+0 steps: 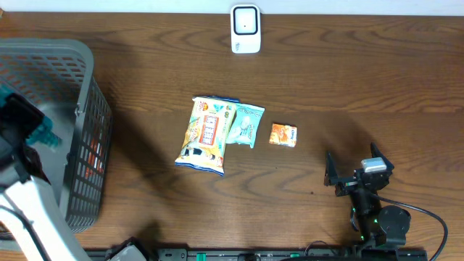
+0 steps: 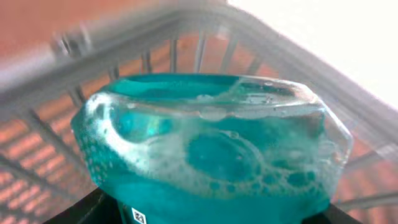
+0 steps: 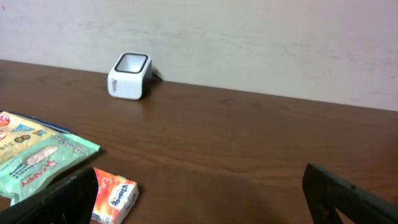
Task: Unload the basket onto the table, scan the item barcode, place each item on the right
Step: 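Lift the teal Listerine bottle up out of the basket with the left gripper, then carry the Listerine bottle over and lay it on the wipe packs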
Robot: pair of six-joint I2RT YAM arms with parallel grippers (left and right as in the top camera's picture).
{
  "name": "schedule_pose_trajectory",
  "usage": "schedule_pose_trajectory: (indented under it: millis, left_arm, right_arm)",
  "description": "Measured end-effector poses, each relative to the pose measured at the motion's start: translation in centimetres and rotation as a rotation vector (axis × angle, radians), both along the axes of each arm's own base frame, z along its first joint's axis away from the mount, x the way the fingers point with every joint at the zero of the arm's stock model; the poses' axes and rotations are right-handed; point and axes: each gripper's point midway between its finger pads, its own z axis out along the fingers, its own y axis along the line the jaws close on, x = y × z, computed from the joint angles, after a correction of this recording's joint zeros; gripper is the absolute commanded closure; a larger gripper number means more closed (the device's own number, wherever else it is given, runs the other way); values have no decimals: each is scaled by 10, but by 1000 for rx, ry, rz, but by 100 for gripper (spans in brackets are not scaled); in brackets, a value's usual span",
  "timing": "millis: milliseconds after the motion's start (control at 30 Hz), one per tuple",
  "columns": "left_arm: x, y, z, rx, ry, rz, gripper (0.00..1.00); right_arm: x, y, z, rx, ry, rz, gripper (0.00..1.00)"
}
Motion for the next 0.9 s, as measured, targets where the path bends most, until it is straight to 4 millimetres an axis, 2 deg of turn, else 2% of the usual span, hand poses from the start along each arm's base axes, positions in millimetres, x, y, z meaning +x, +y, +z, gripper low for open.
schedule_pose_trajectory:
  millis: [133, 233, 267, 367, 533, 700, 800, 900]
  left_arm:
    - [2, -15, 52, 76, -169, -31, 77]
    - [11, -40, 89, 120, -297, -109, 77]
    - [12, -43, 92, 124, -307, -117, 77]
    - [25, -70, 109, 135, -374, -205, 77]
    - [52, -126, 121, 111, -441, -371, 77]
    - [76, -191, 130, 78, -508, -554, 77]
    - [93, -237, 120, 35, -498, -675, 77]
    - [113, -281, 94, -15, -443, -780, 77]
  right_arm:
    - [0, 0, 0, 0, 0, 0, 1]
    - [0, 0, 0, 0, 0, 0, 1]
    - [0, 0, 0, 0, 0, 0, 1]
    - [0, 0, 0, 0, 0, 0, 1]
    - [0, 0, 0, 0, 0, 0, 1]
    - [0, 0, 0, 0, 0, 0, 1]
    - [0, 0, 0, 0, 0, 0, 1]
    - [0, 0, 0, 0, 0, 0, 1]
